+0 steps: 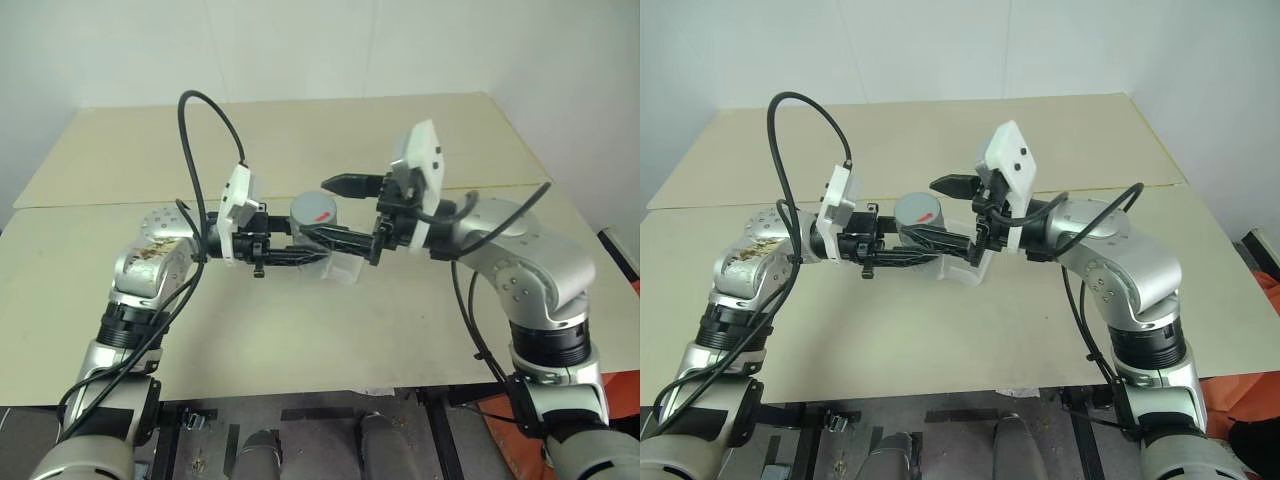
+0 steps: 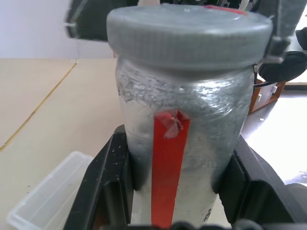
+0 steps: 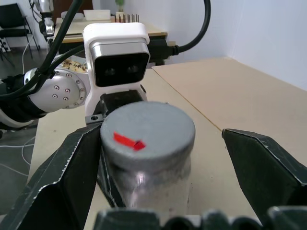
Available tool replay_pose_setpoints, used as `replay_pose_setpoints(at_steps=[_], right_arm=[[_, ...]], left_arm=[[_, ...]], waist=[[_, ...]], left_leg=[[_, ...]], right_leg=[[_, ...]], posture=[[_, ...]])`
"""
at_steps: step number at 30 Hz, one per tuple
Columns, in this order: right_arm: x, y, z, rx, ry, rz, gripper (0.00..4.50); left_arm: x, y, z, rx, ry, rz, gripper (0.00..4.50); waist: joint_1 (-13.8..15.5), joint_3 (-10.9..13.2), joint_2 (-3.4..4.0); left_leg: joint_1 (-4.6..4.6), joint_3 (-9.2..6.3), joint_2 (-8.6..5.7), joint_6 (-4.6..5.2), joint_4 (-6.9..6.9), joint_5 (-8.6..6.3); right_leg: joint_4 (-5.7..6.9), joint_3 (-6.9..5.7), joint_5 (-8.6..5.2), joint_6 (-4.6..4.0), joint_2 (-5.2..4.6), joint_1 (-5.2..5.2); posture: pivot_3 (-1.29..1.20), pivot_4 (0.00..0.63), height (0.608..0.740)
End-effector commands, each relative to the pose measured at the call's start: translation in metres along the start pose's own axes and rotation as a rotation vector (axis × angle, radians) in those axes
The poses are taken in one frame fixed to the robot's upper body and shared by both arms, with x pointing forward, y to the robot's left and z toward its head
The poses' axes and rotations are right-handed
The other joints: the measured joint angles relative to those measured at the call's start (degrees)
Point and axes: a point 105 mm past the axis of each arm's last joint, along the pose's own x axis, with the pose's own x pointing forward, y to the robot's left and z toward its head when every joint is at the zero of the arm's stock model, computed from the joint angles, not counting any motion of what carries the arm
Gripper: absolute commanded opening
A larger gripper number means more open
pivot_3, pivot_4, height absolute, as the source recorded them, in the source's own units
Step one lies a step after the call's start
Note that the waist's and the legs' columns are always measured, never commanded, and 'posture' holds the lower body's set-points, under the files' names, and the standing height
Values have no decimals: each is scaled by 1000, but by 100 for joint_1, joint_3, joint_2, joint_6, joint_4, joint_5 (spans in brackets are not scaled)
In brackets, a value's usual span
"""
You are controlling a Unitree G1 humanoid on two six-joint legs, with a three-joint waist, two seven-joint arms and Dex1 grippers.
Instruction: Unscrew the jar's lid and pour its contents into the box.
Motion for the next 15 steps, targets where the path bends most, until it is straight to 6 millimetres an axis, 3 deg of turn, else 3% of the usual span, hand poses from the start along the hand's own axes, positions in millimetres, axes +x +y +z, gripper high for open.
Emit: replay_pose_setpoints(at_steps=[1,15], right_arm=[[-23,-23,10,-43,-33,-130,4464],[-41,-14,6,-76,20,-63,4464]], left_arm=[[-5,-8,15,62,-25,-63,1932],[-12,0,17,52,-40,-17,1932]], waist=[[7,0,0],[68,0,0]], left_leg=[[0,0,0,0,0,0],[-1,1,0,1,-1,0]], right_leg=[[0,0,0,0,0,0],[-4,0,0,0,0,1]], posture=[[0,150,740],[0,150,740]])
